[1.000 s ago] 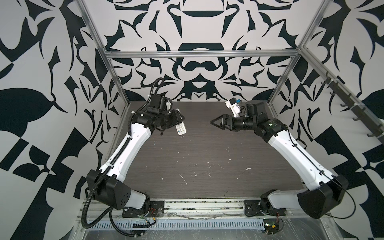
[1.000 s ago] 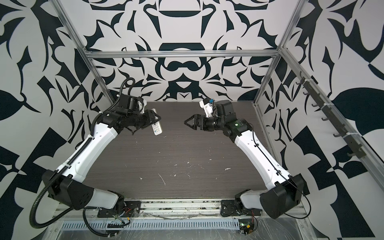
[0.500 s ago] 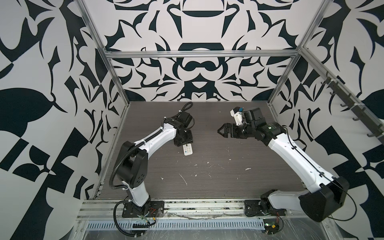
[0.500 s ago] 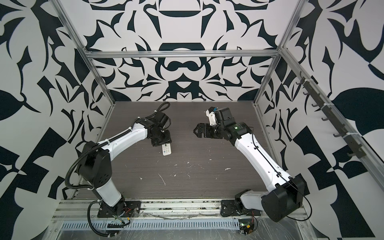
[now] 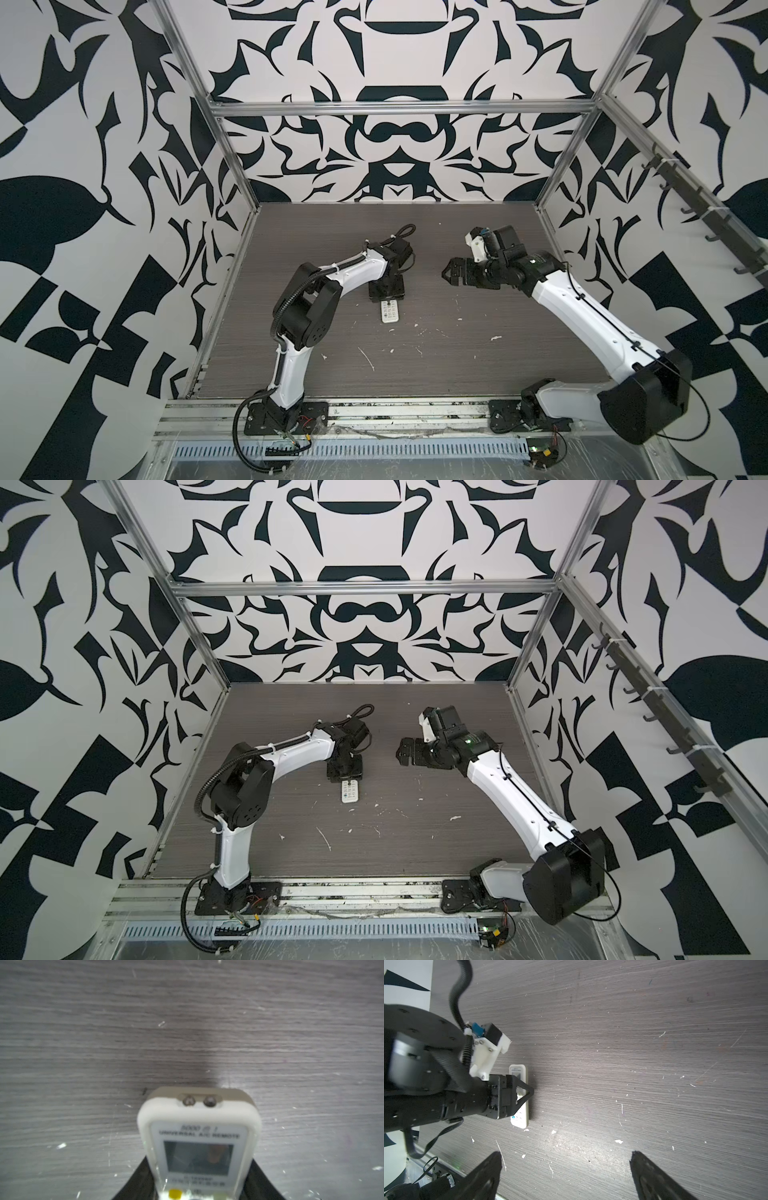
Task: Load the batteries into the remote control
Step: 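Lower the remote face up onto the table with the left gripper and release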
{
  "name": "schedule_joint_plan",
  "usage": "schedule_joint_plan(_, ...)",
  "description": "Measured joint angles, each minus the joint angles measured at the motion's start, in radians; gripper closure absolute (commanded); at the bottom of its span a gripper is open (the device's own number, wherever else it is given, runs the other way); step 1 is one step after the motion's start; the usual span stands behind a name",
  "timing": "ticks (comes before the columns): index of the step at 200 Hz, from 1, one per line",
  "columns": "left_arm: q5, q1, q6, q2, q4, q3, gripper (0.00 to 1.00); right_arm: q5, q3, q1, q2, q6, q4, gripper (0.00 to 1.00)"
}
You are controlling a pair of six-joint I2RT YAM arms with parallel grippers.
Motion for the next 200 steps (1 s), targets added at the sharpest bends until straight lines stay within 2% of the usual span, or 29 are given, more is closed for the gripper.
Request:
schedule_joint_plan(17, -0.002, 0.0, -0.003, 0.011, -0.001, 0.0, 0.75, 0.003, -0.005, 0.0, -0.018, 0.0, 0.003, 0.01)
schedule_joint_plan(73, -0.007, -0.009, -0.023, 0.026, -0.005, 0.005, 0.58, 0.006, -0.008, 0.0, -0.033, 0.0, 0.011, 0.01)
schedule_joint_plan(138, -0.029, -0.02, -0.036, 0.034, -0.011, 0.013, 0.47, 0.011, -0.009, 0.0, -0.058, -0.006, 0.018, 0.01)
schedule_joint_plan(169, -0.032, -0.023, -0.043, 0.034, -0.005, 0.013, 0.31, 0.014, -0.01, 0.0, -0.077, -0.009, 0.026, 0.0)
schedule_joint_plan(186, -0.026, -0.028, -0.046, 0.032, 0.002, 0.014, 0.16, 0.015, -0.01, 0.0, -0.088, -0.008, 0.032, 0.01)
schedule_joint_plan(191, -0.022, -0.028, -0.053, 0.032, 0.005, 0.014, 0.08, 0.016, -0.01, 0.0, -0.09, -0.008, 0.034, 0.01)
schedule_joint_plan(200, -0.011, -0.028, -0.04, 0.027, 0.007, 0.014, 0.01, 0.021, -0.01, 0.0, -0.097, -0.009, 0.034, 0.01)
